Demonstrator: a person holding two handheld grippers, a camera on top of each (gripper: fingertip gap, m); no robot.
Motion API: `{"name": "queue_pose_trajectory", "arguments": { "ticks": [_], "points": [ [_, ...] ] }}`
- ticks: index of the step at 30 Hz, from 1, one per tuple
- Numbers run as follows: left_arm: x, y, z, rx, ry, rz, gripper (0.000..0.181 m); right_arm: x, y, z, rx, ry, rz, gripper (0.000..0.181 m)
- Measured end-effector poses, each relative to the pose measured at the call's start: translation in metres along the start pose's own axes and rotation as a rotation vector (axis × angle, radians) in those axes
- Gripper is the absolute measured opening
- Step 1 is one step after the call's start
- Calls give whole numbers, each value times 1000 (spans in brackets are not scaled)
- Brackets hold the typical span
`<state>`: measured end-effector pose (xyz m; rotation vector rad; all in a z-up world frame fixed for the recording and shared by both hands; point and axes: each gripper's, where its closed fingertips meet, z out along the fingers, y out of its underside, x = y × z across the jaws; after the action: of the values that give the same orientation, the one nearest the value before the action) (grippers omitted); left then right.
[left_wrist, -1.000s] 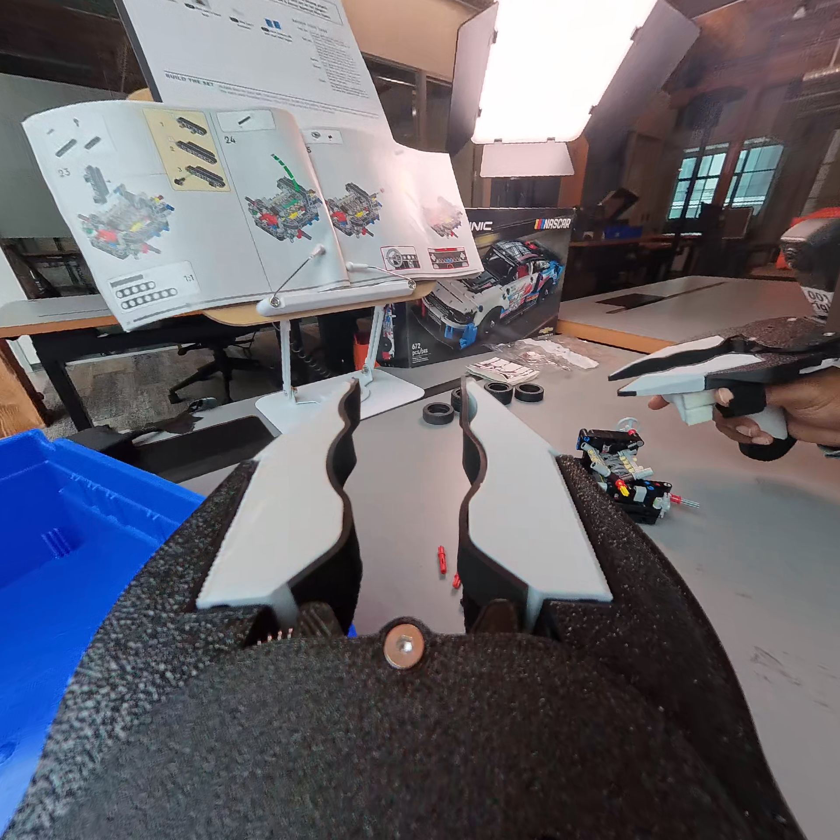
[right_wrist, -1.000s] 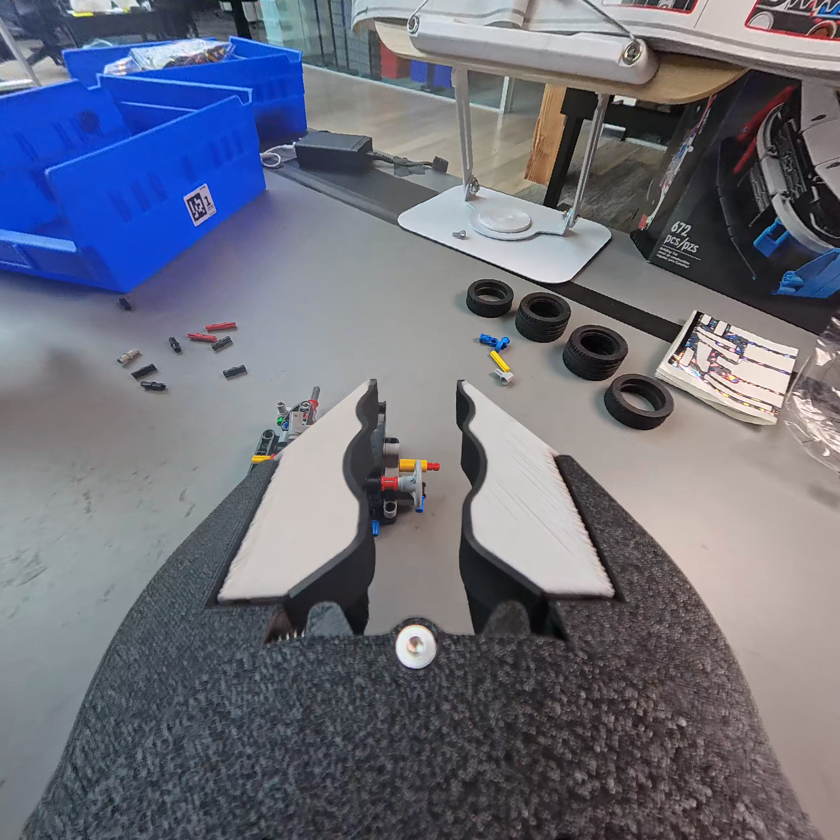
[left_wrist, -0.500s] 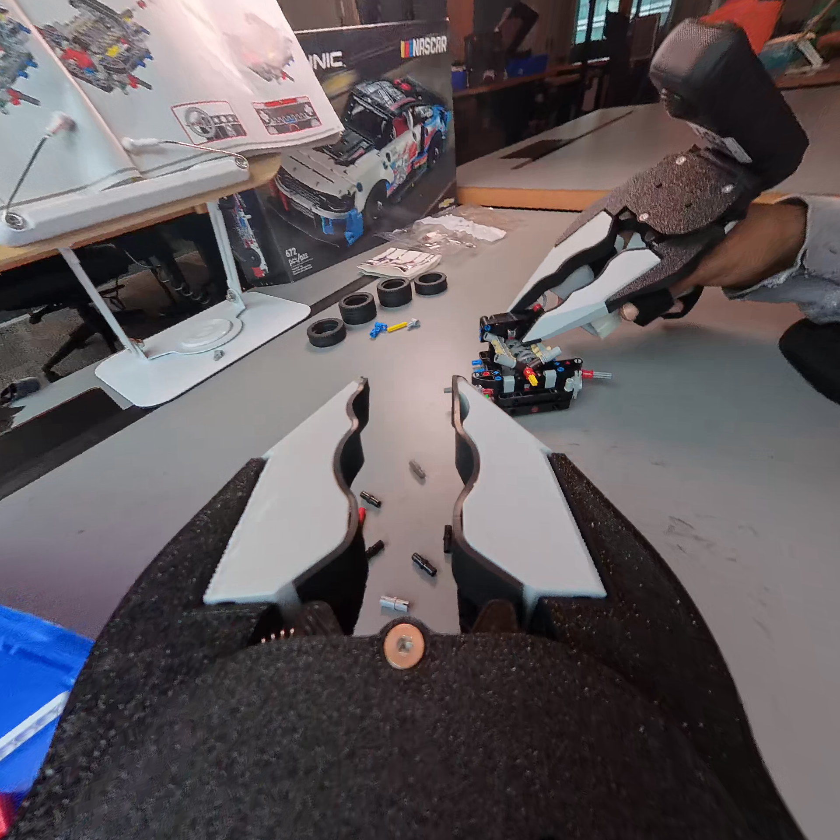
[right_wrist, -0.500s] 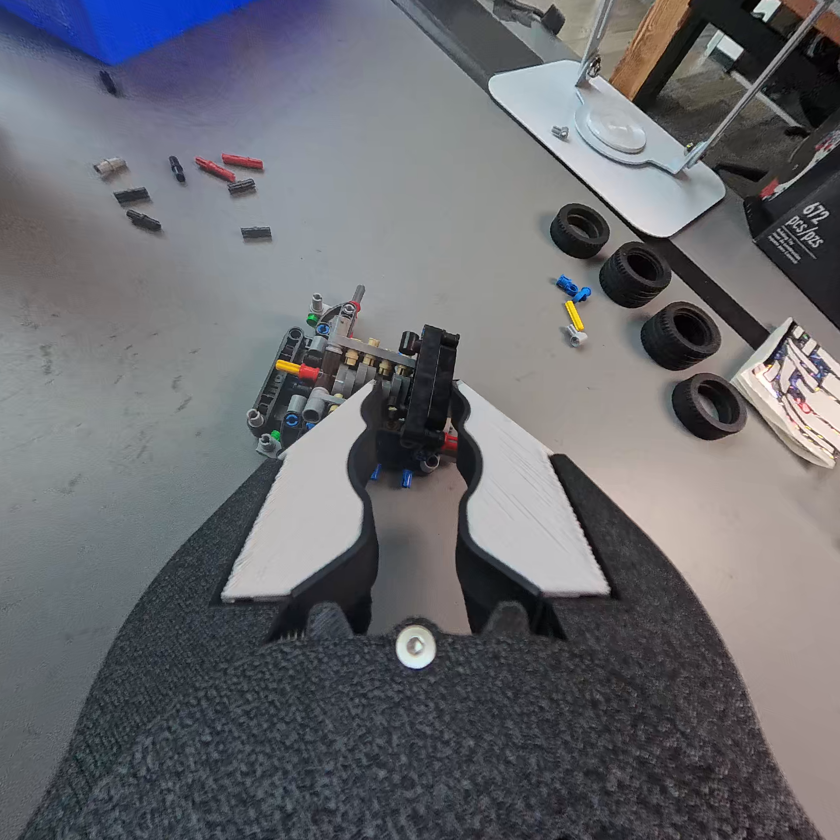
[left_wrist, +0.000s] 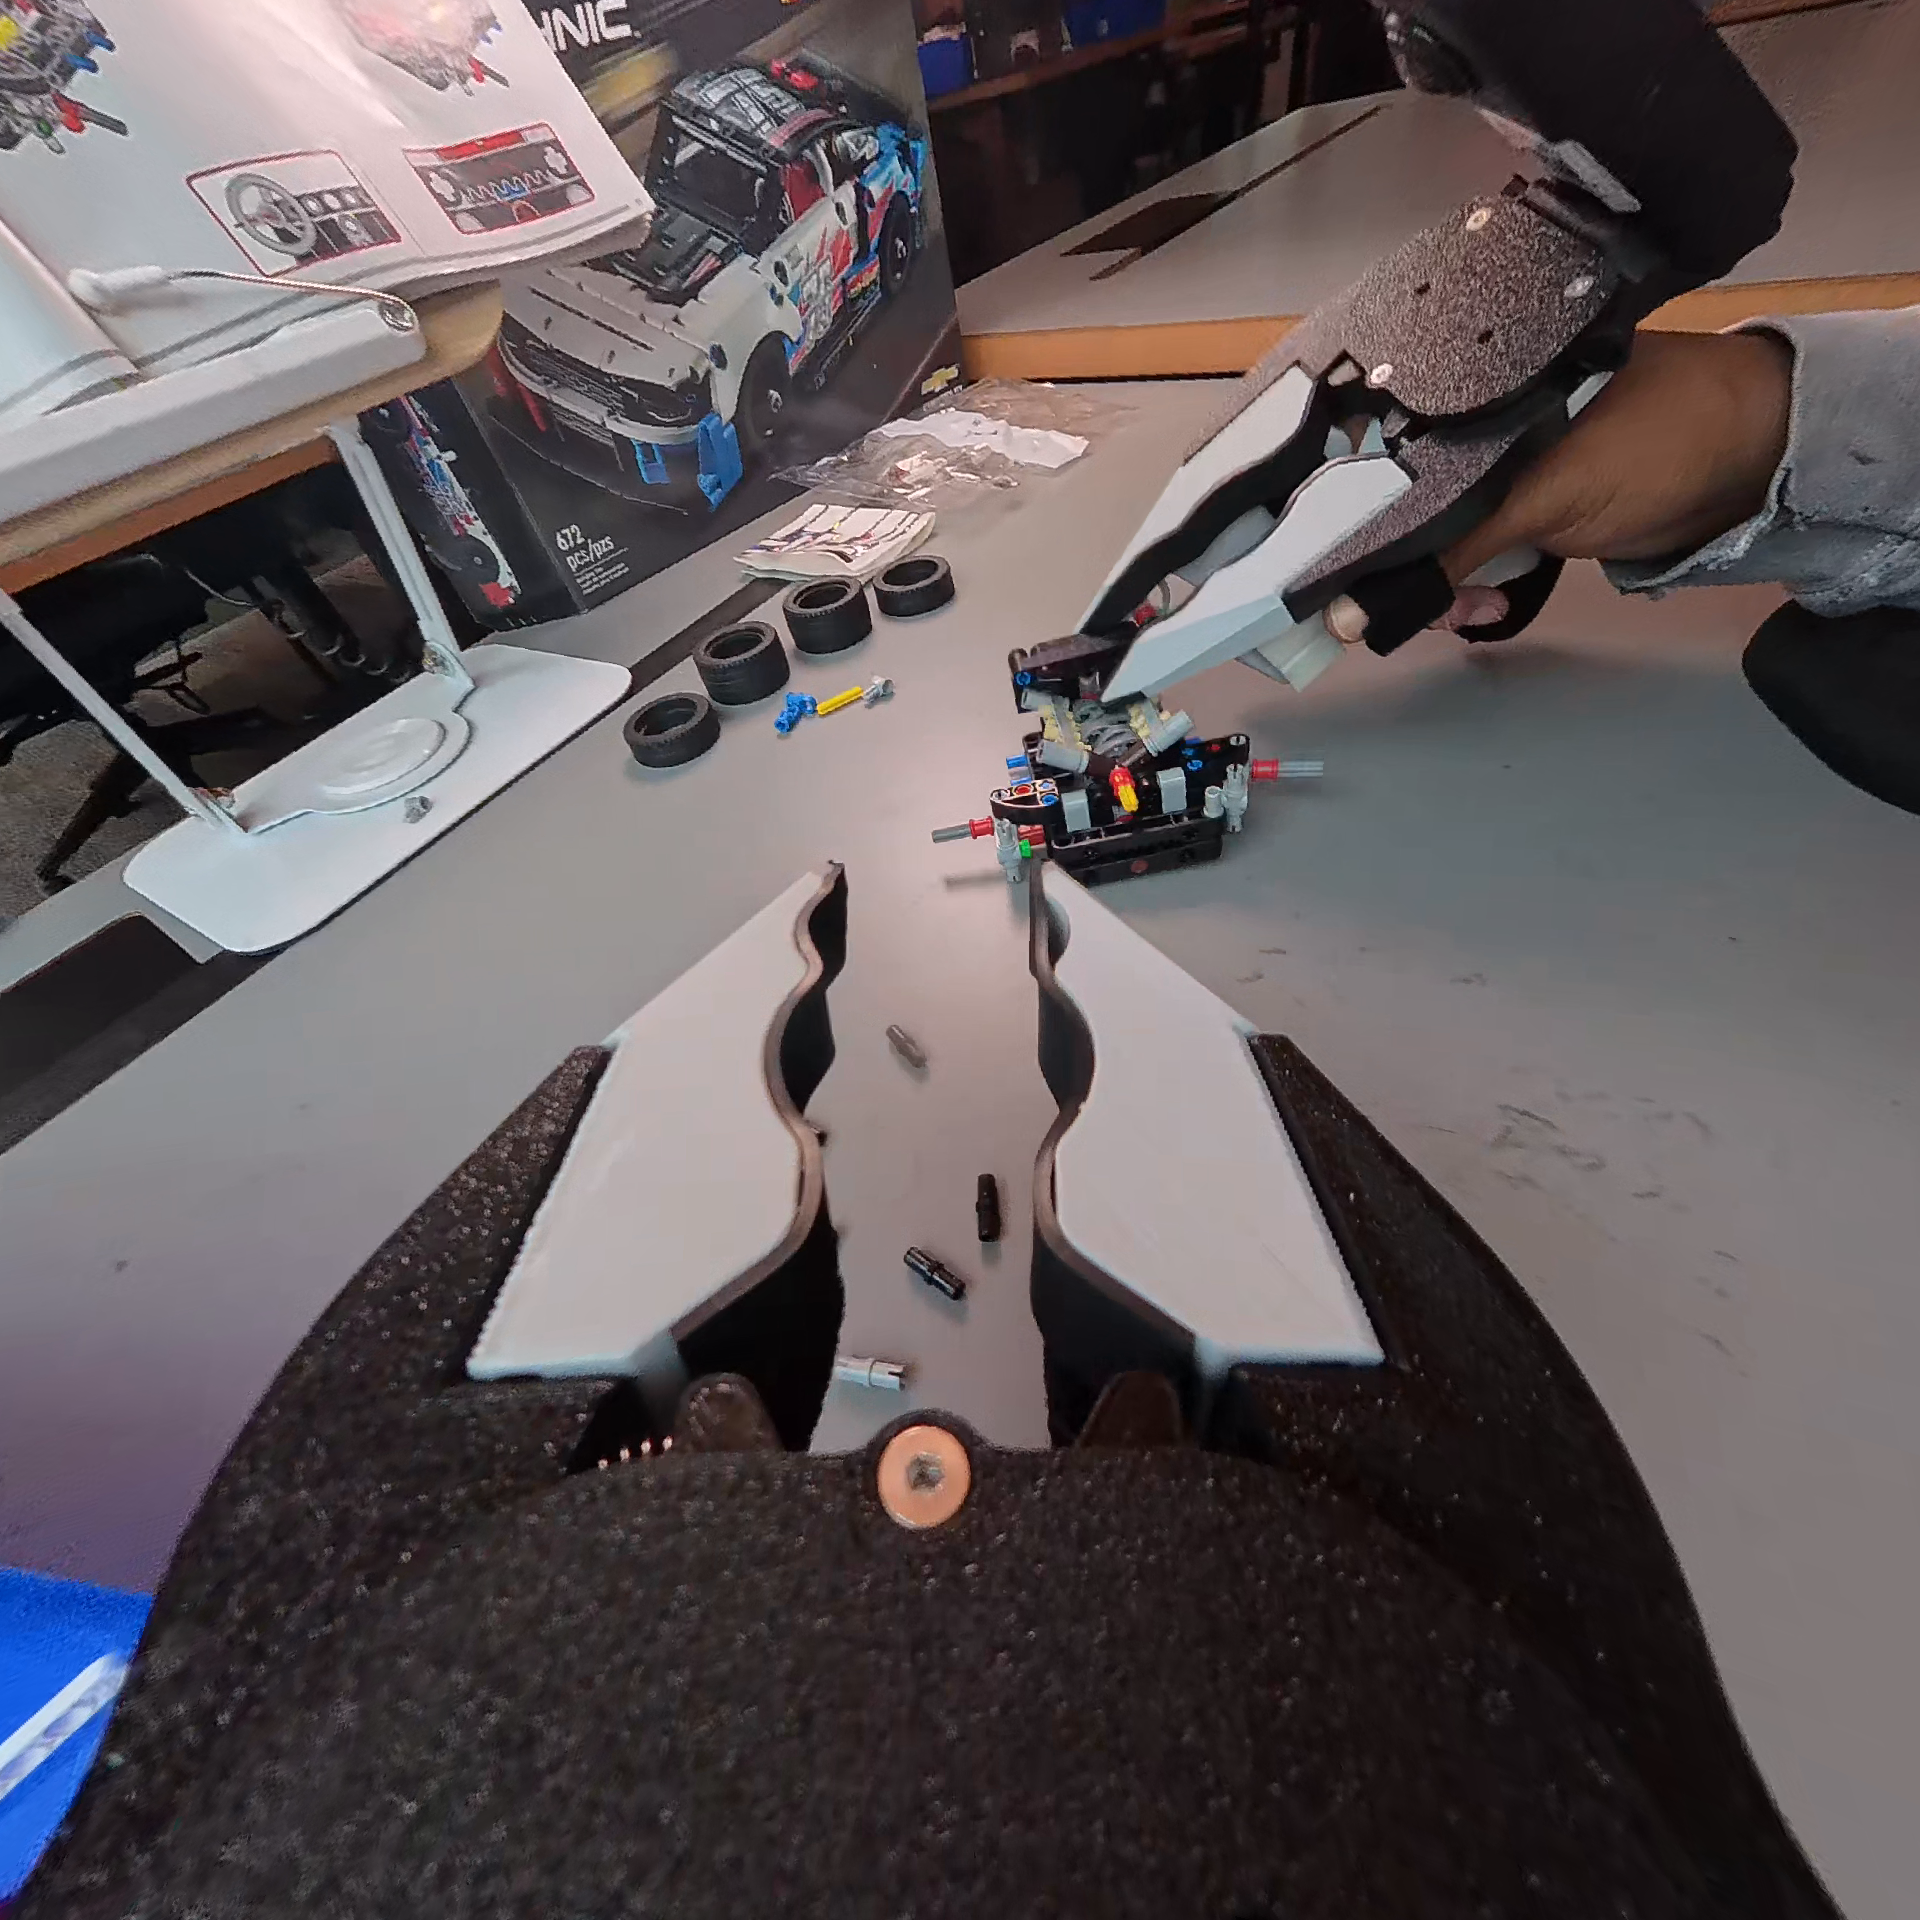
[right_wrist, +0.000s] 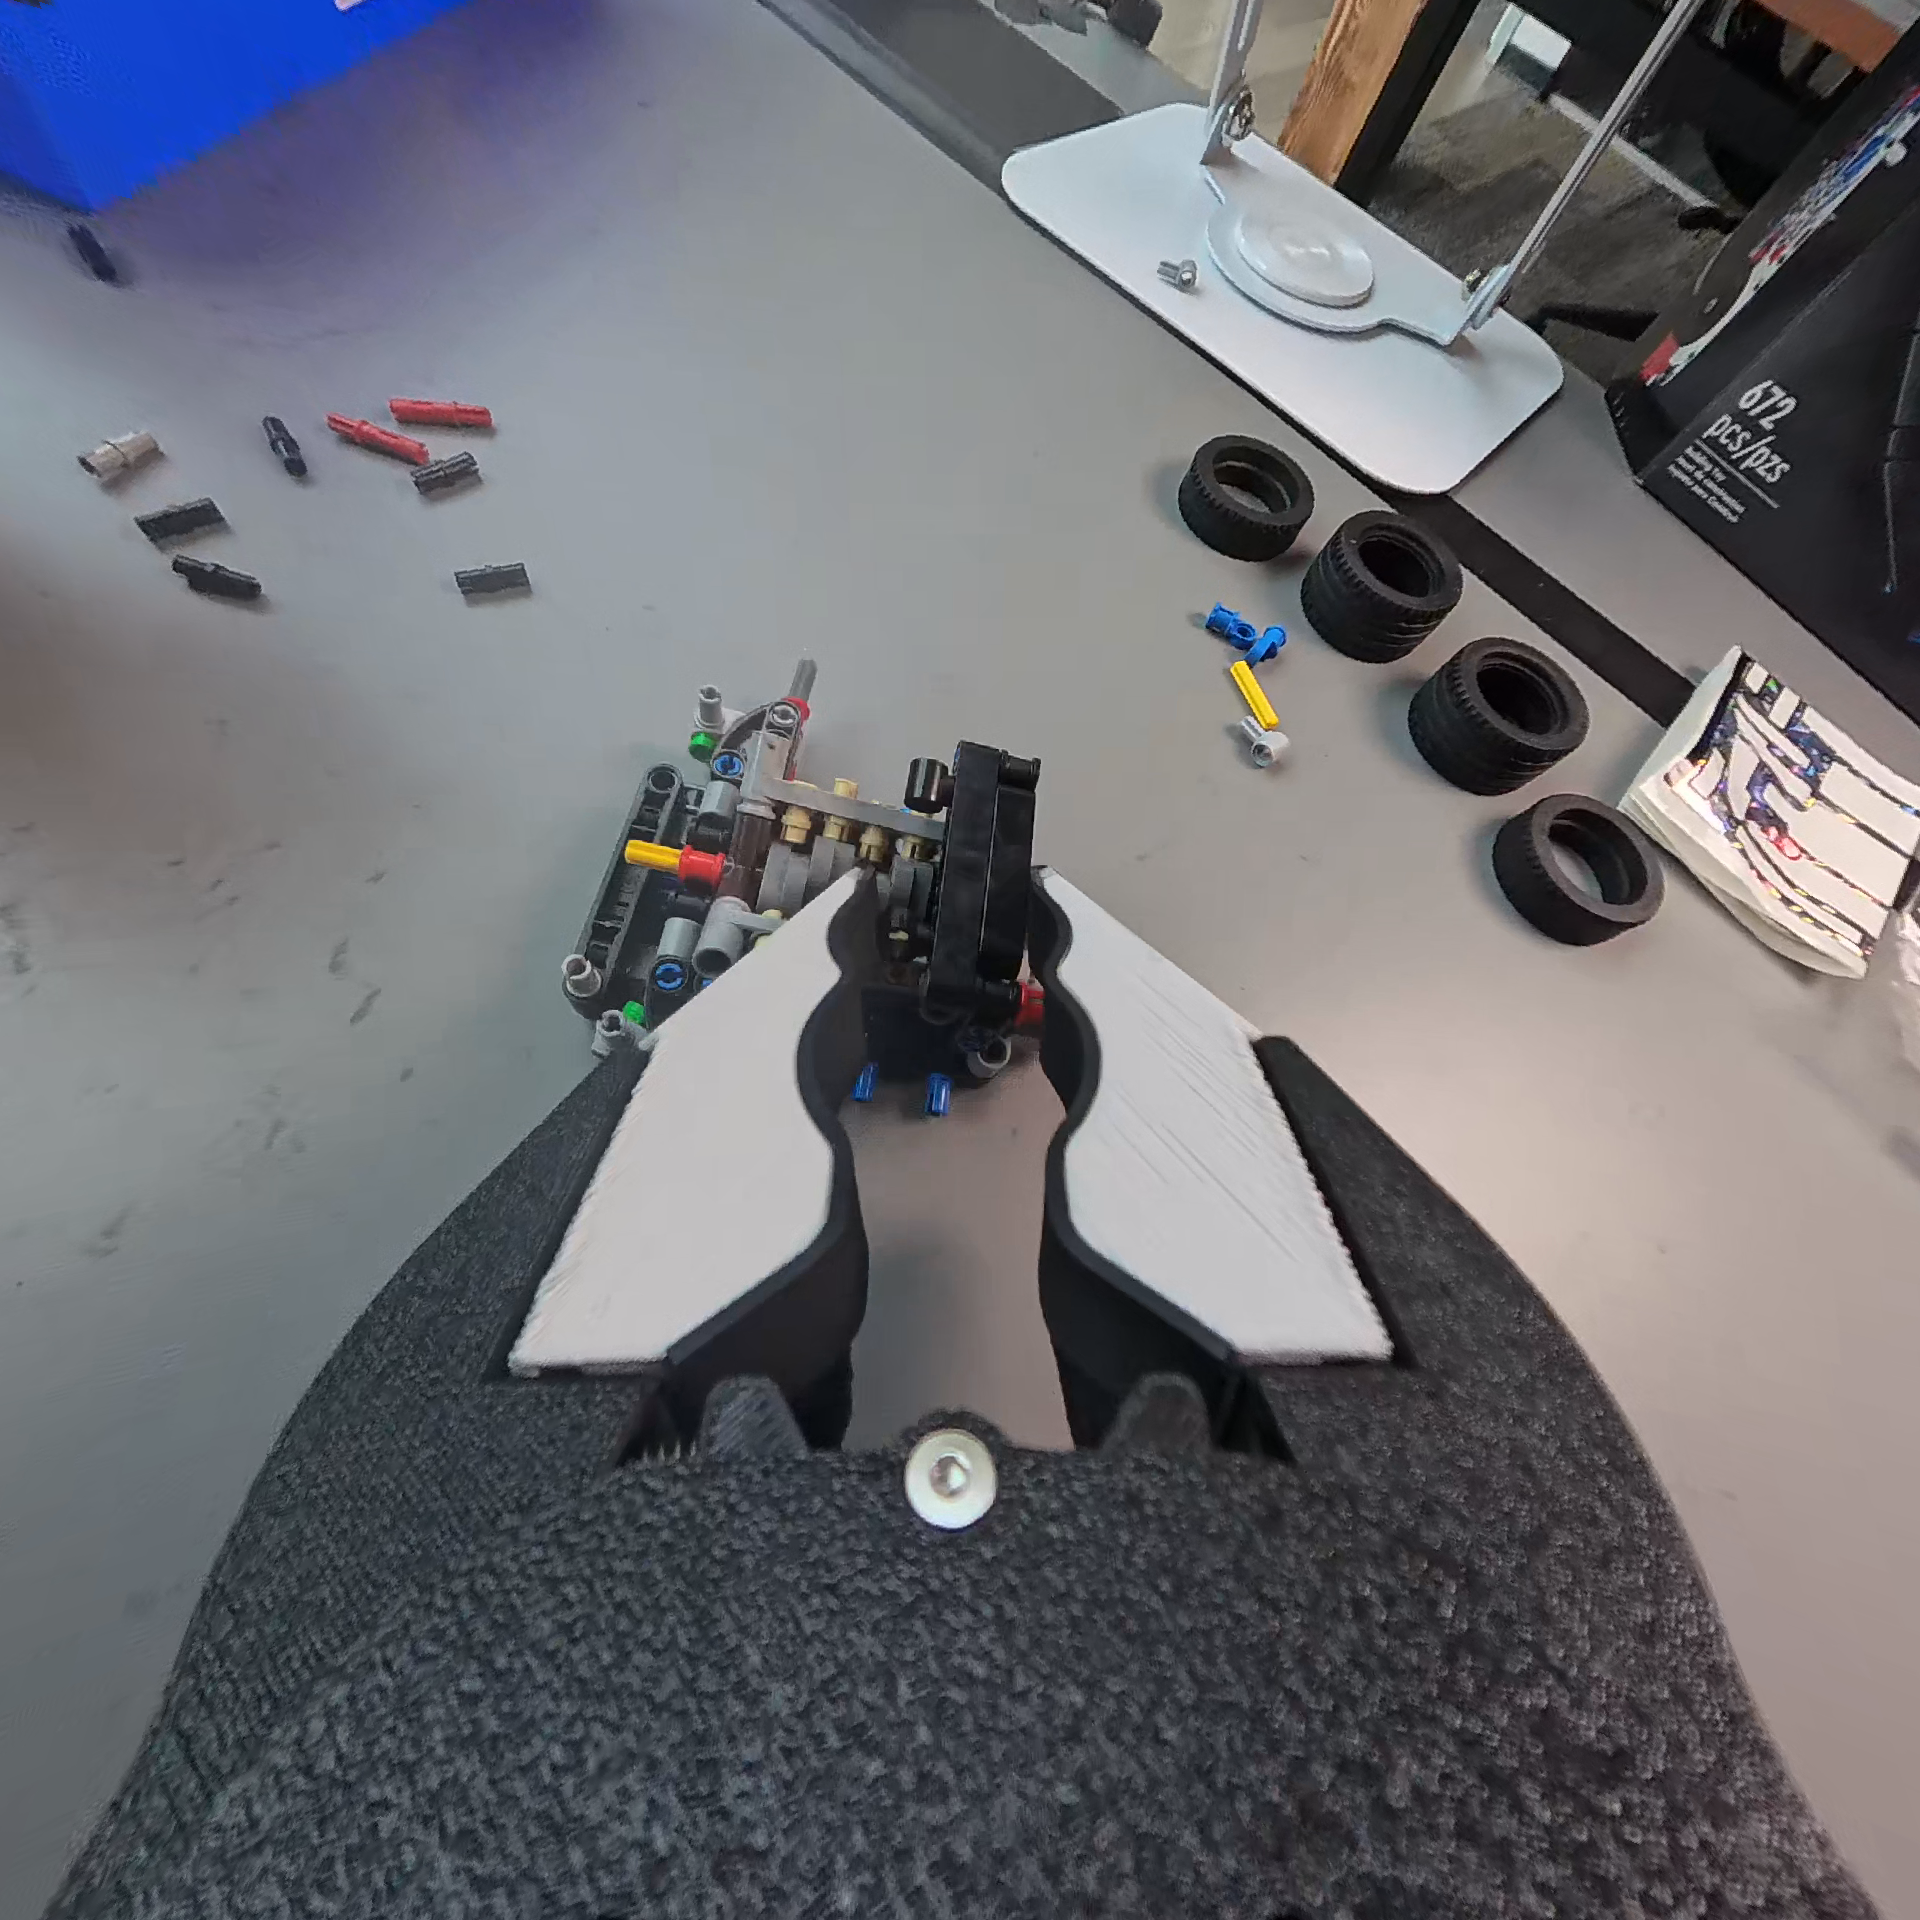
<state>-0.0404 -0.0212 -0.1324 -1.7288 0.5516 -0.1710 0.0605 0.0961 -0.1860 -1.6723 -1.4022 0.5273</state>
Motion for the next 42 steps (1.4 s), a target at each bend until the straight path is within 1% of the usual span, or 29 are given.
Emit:
{"name": "queue_pose_trajectory", "arguments": {
  "ticks": [2, 4, 6, 7, 8, 9, 11, 12, 14, 15, 17, 19, 20, 22, 25, 31, 33, 35, 37, 39, 42],
  "points": [
    [-12, -8, -8, 36, -38, -9, 34, 0, 1, -1, -1, -1, 2, 28],
    [-31, -19, -21, 76, -105, -6, 32, 0, 1, -2, -2, 0, -11, 29],
    [-69, -29, -44, 72, -246, 32, 30, 0, 1, -3, 6, -1, -19, 29],
    [-95, -31, -61, 35, -334, 45, 30, 2, -1, -4, 11, 2, -16, 30],
    [-121, -26, -78, -42, -409, 27, 30, 4, -4, -6, 25, 10, -11, 30],
    [-145, -15, -96, -152, -461, -23, 30, 7, -9, -9, 46, 19, -3, 30],
    [-177, 23, -126, -379, -508, -165, 31, 11, -17, -14, 86, 21, 21, 30],
    [-185, 47, -138, -493, -511, -238, 31, 12, -19, -16, 105, 18, 32, 30],
    [-190, 92, -154, -704, -501, -333, 31, 14, -21, -19, 120, 21, 40, 29],
    [-188, 109, -157, -770, -488, -360, 30, 15, -21, -20, 122, 29, 34, 29],
    [-175, 132, -153, -832, -418, -426, 29, 18, -20, -21, 121, 42, 20, 29],
    [-168, 143, -150, -860, -398, -454, 28, 20, -20, -22, 124, 49, 17, 28],
    [-167, 147, -151, -881, -402, -448, 25, 20, -21, -22, 126, 46, 20, 27],
    [-167, 150, -152, -903, -407, -444, 22, 19, -21, -22, 130, 40, 22, 27],
    [-164, 153, -152, -918, -388, -453, 10, 18, -19, -21, 124, 34, 18, 27],
    [-165, 156, -157, -952, -403, -404, 8, 18, -21, -23, 131, 38, 7, 26],
    [-170, 148, -165, -954, -458, -357, 8, 20, -22, -24, 137, 44, 7, 25],
    [-180, 130, -173, -920, -540, -300, 8, 20, -22, -24, 140, 44, 15, 25],
    [-184, 116, -177, -888, -579, -278, 8, 19, -21, -23, 138, 35, 23, 24],
    [-185, 113, -174, -866, -574, -283, 8, 17, -20, -21, 134, 30, 21, 24],
    [-185, 123, -173, -885, -566, -300, 9, 16, -20, -21, 131, 31, 14, 24]
  ]
}}
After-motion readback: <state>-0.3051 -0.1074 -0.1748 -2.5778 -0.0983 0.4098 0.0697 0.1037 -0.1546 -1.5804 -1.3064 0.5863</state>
